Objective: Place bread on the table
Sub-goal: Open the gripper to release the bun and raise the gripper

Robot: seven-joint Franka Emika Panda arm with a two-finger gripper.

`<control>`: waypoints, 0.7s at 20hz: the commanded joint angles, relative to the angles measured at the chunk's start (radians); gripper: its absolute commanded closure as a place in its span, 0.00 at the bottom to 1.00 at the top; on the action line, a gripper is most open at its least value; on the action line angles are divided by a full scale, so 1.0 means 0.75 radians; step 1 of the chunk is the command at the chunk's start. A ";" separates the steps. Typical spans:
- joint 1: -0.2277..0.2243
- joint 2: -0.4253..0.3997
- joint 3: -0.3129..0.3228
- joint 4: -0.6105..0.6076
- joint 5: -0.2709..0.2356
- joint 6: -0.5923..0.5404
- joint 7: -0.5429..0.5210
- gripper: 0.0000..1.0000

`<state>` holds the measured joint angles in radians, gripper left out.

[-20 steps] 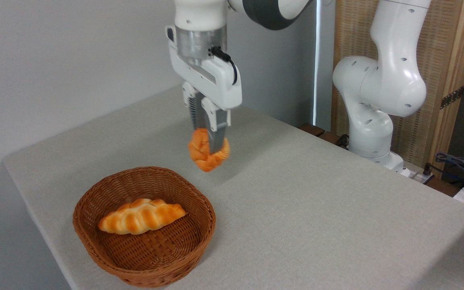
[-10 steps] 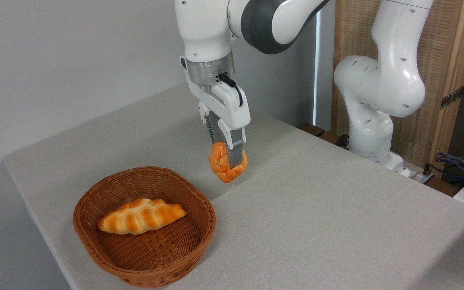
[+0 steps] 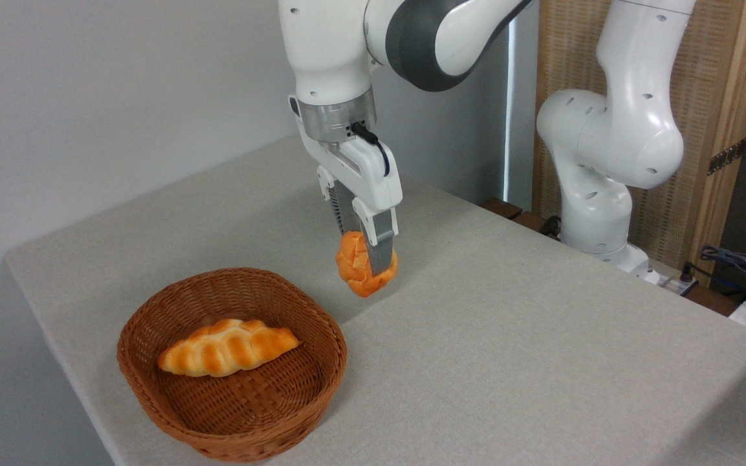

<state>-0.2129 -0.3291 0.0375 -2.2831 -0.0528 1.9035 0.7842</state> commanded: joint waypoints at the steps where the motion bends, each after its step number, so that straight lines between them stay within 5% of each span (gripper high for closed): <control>1: -0.021 0.005 0.026 0.019 0.017 0.013 -0.021 0.00; 5: -0.019 0.013 0.026 0.096 0.015 -0.012 -0.066 0.00; 9: -0.013 0.136 0.026 0.399 0.015 -0.222 -0.150 0.00; 14: 0.081 0.273 0.007 0.732 0.011 -0.284 -0.266 0.00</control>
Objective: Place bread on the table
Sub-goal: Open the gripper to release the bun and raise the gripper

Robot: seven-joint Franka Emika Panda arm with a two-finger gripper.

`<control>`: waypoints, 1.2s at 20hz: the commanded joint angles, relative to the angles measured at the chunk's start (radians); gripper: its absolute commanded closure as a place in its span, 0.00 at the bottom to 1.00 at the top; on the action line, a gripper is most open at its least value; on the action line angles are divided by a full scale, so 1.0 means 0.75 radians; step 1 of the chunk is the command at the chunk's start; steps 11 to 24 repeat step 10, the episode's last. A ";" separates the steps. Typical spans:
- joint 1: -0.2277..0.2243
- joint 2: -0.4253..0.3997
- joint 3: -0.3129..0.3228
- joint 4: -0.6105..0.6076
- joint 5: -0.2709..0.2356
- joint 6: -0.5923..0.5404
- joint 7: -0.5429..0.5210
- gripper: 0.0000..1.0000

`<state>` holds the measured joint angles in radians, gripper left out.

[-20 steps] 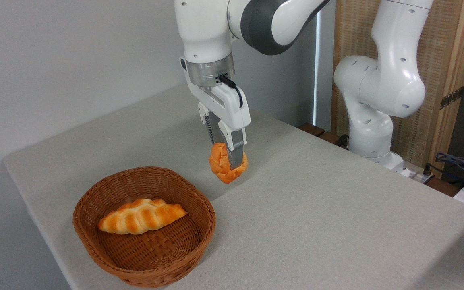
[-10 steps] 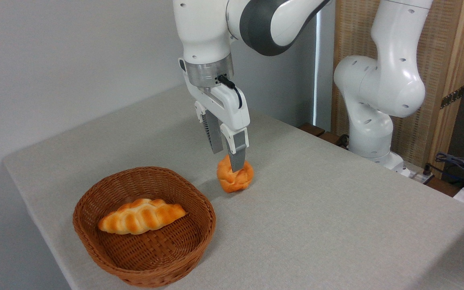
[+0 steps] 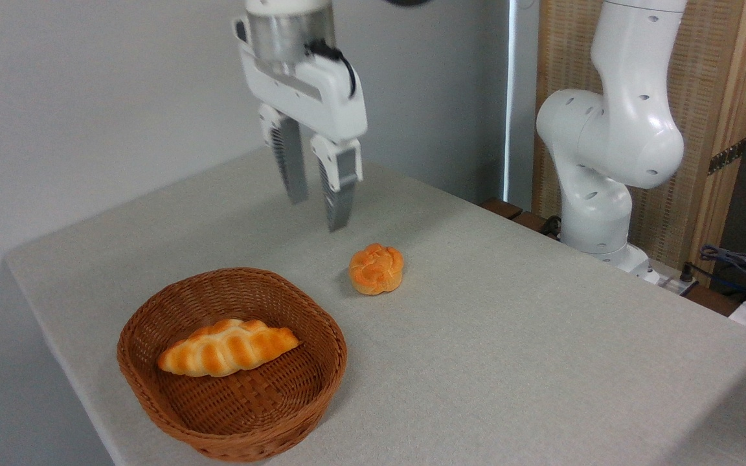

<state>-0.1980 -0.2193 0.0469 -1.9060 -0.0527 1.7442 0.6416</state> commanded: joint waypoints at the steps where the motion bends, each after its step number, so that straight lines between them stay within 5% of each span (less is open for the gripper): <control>1: 0.078 0.157 -0.005 0.283 0.013 -0.092 -0.076 0.00; 4: 0.088 0.231 -0.005 0.391 0.019 -0.137 -0.074 0.00; 24: 0.117 0.245 -0.054 0.392 0.046 -0.143 -0.074 0.00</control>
